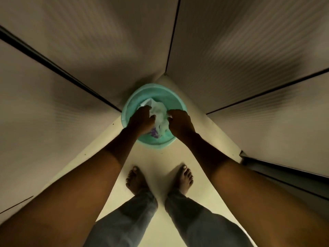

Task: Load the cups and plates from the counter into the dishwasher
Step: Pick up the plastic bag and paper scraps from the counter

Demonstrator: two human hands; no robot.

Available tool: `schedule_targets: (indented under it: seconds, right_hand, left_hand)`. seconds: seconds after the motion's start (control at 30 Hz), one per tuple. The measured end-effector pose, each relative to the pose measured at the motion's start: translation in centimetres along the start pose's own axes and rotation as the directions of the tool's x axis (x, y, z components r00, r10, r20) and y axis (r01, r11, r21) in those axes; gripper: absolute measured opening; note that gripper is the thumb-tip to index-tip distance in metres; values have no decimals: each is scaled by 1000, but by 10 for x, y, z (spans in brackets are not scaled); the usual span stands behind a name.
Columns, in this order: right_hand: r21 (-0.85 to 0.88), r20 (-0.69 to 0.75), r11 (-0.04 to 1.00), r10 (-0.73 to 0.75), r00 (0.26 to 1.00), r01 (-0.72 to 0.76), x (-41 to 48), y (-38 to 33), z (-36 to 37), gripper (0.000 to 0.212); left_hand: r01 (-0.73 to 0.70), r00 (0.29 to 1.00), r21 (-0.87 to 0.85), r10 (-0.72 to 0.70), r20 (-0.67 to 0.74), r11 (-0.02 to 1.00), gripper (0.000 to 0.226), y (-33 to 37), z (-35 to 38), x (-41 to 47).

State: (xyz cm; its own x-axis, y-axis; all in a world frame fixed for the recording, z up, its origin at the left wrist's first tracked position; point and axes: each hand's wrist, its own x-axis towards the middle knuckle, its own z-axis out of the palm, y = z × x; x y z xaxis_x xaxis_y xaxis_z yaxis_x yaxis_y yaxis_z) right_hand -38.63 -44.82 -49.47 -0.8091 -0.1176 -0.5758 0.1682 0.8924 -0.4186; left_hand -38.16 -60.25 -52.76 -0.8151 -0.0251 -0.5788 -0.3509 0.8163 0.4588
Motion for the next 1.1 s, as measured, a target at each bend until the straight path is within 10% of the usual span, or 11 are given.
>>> schedule_targets:
  seconds: [0.47, 1.1]
  right_hand:
    - [80, -295, 988, -106, 950, 135, -190, -93, -215, 18]
    - [-2, -710, 831, -393, 584, 556, -285, -215, -435, 30]
  left_hand:
    - [-166, 946, 181, 208, -250, 969, 37, 149, -177, -224]
    - [-387, 602, 301, 486, -633, 872, 36, 294, -385, -321]
